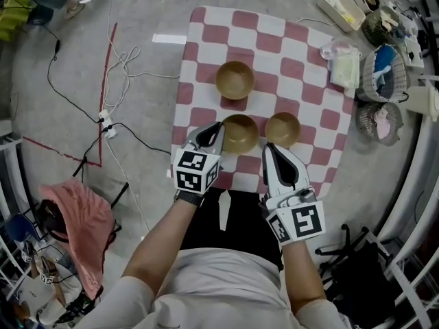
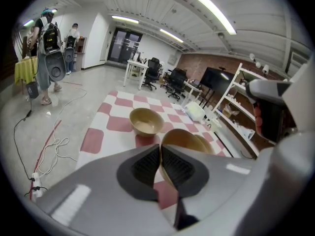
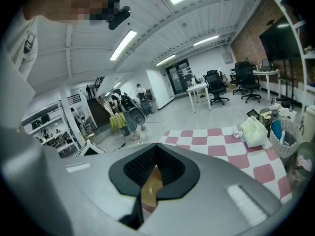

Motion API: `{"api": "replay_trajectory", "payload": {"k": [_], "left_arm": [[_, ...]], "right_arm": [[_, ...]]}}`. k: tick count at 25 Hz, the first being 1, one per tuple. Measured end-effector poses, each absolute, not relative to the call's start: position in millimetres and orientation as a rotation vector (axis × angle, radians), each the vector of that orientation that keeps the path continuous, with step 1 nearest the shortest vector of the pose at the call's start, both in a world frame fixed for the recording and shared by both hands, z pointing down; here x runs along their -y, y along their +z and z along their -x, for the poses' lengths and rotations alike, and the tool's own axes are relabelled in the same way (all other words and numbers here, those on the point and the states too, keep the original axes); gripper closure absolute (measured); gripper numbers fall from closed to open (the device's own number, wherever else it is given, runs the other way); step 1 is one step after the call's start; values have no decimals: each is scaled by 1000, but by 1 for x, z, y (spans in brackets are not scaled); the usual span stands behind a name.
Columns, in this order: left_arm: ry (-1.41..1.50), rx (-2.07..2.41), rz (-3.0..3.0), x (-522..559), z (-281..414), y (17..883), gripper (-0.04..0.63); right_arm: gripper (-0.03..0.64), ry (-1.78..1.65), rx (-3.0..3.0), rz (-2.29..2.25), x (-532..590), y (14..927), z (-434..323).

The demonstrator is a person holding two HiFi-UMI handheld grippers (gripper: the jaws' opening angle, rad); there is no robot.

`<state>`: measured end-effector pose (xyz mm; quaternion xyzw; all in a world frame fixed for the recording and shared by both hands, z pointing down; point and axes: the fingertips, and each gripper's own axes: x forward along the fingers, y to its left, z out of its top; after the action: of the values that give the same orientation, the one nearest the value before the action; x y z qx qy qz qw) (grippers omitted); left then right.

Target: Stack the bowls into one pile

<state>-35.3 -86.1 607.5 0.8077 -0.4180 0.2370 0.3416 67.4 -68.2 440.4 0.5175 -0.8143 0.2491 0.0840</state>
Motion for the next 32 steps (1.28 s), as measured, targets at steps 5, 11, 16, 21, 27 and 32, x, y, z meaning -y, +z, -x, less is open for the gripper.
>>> {"api": "replay_trajectory", "payload": {"k": [5, 11, 16, 21, 27, 32], "left_arm": [[564, 1116, -2099, 114, 34, 583, 580], [503, 1171, -2073, 153, 36, 569, 580], [456, 1209, -2024, 183, 40, 576, 580], [429, 1240, -1969, 206, 43, 591, 578], [417, 1274, -1915, 220, 45, 611, 578], [415, 1267, -1907, 227, 45, 621, 565]], "right_arm": [[607, 728, 2441, -1545, 78, 424, -73], [607, 712, 2455, -1543, 96, 412, -81], [607, 722, 2448, -1539, 110, 417, -89], [607, 749, 2436, -1526, 119, 429, -96], [607, 776, 2420, -1518, 124, 442, -106], [607, 793, 2410, -1513, 123, 449, -109]]}}
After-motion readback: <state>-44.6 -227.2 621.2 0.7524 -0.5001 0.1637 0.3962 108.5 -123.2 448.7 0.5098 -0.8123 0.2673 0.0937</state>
